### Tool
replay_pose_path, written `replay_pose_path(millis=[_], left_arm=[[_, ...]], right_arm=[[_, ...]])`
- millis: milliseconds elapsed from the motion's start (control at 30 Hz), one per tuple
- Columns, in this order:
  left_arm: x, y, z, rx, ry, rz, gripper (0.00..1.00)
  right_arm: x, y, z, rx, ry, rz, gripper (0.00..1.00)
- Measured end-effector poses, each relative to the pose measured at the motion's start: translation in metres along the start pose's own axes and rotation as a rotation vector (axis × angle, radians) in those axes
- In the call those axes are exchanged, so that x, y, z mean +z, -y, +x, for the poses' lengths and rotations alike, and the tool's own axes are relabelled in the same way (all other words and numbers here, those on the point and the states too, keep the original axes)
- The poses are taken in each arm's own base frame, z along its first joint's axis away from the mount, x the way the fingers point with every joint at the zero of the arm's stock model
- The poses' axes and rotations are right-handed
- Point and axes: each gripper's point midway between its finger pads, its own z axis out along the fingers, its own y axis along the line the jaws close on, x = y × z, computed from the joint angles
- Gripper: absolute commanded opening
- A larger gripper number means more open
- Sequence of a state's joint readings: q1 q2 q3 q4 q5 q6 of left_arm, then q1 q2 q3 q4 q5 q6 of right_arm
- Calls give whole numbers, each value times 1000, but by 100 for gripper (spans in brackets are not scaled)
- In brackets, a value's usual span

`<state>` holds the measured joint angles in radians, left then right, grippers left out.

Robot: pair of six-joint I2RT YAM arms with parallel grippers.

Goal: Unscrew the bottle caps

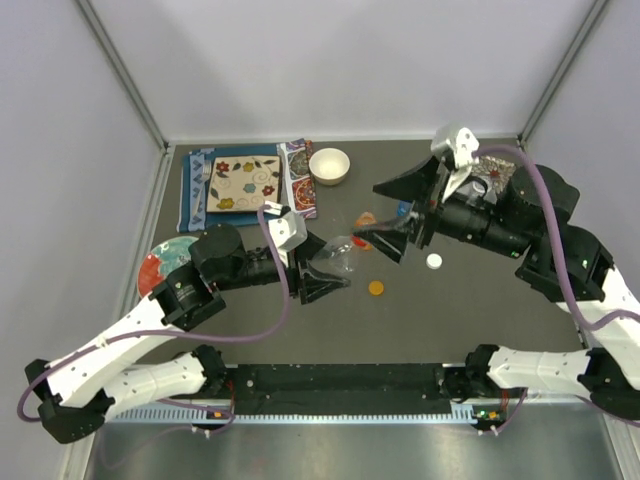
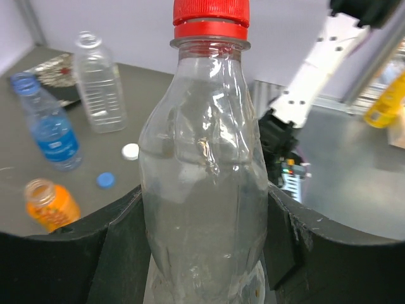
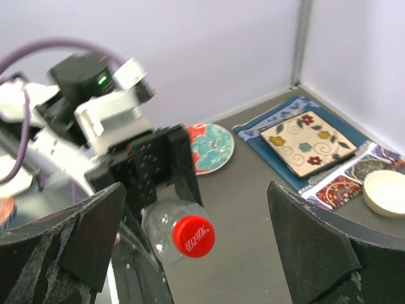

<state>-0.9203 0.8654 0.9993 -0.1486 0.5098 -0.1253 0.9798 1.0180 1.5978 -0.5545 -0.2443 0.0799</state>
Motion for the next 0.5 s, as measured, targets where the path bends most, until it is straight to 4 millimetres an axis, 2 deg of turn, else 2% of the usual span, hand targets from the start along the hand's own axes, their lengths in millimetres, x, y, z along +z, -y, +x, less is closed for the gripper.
replay_pose_path(millis=[167, 367, 500], left_arm=[[2, -24, 0, 68, 5, -175, 31], [-3, -54, 2, 167, 6, -435, 31], [-8, -74, 11, 212, -25, -583, 29]], right_arm=[[9, 29, -12, 159, 42, 192, 90], [21, 58, -2, 338, 55, 369, 86], [30, 68, 7, 404, 52, 428, 85]])
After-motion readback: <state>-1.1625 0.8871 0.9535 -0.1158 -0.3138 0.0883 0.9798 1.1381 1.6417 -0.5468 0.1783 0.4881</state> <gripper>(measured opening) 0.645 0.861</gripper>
